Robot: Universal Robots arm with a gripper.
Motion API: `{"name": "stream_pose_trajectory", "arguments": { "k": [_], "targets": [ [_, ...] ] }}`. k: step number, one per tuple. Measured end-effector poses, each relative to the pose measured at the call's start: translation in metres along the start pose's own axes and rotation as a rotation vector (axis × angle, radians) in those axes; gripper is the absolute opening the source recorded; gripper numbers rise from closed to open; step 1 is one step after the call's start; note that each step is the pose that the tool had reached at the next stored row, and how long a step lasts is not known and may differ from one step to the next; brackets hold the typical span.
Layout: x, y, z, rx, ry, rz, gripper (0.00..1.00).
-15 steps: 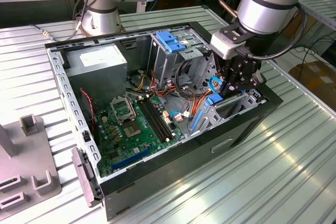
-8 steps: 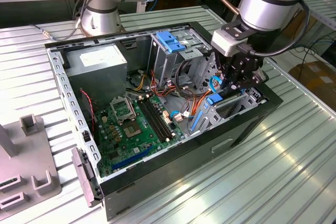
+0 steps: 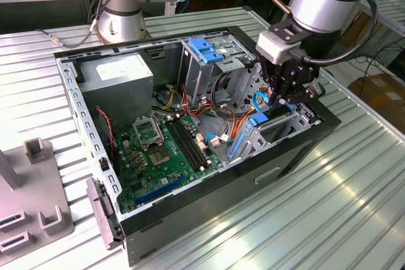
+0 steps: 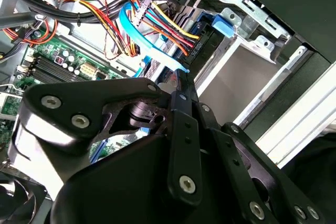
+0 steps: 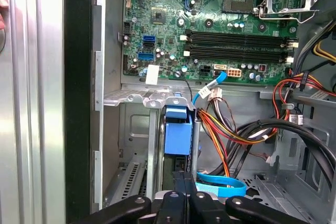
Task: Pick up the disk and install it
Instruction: 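Insert the second disk wire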
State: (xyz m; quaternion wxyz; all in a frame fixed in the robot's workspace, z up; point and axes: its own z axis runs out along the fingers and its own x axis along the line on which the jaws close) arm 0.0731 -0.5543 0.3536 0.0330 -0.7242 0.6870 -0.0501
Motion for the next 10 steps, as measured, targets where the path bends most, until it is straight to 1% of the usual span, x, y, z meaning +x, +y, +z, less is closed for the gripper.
{"name": "stream_pose_trajectory", "arguments": {
  "k": [1,10],
  "targets": [
    [0.0,0.0,0.0,0.0001,-0.0001,0.0,0.1],
    [0.0,0.0,-0.0002,0.0,0.0,0.0,0.1]
  ]
}}
